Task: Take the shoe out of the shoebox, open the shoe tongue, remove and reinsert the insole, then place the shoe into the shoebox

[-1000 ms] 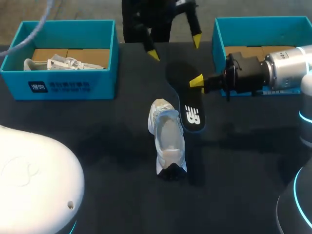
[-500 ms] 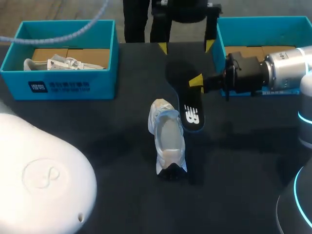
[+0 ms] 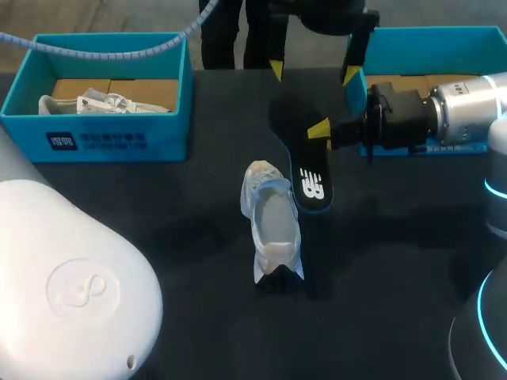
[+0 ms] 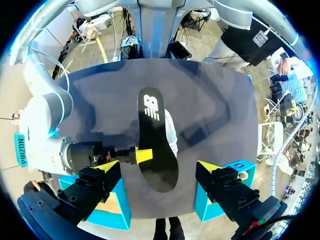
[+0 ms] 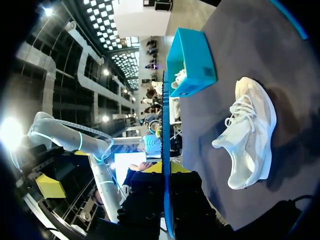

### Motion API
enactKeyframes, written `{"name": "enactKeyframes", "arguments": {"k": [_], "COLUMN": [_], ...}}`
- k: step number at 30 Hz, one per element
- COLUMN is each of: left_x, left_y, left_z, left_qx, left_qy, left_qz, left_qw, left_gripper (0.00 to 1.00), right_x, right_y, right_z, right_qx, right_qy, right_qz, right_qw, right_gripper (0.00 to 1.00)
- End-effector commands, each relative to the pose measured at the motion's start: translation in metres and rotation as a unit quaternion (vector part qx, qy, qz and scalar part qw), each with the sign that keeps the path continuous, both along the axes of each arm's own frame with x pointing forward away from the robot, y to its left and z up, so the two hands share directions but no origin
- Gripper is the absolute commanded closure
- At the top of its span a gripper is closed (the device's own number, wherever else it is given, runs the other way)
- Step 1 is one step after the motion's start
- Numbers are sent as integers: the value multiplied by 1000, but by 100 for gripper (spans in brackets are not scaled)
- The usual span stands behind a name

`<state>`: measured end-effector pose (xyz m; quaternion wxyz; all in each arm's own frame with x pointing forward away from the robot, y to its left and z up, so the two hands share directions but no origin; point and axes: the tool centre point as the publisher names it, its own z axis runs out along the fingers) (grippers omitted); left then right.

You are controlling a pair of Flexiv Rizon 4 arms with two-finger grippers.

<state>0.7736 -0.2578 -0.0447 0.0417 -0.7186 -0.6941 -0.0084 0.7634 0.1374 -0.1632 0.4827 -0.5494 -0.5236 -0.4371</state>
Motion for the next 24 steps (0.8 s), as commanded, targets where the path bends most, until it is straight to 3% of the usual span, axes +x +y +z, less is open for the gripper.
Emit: {"name": "enactKeyframes", "arguments": {"k": [1,11,24], "left_x": [0,-5,-10], "left_y": [5,11,31], "left_z": [-5,-14,-30], "left_qx": [-17,-74,-222], "left_qy": [-5,-22,-45], "left_qz": [-3,1,36], "left_qw": [1000,997,973], "left_gripper": [0,0,0], "right_x": [2,4,7], "right_y": [-1,-4,-12], "right_z": [0,0,3], "right_qx": [-1,6,13], "right_qy": [1,1,5], "right_qz": [1,0,-7], "right_qw": [1000,1000,1000], "right_gripper": [100,100,100]}}
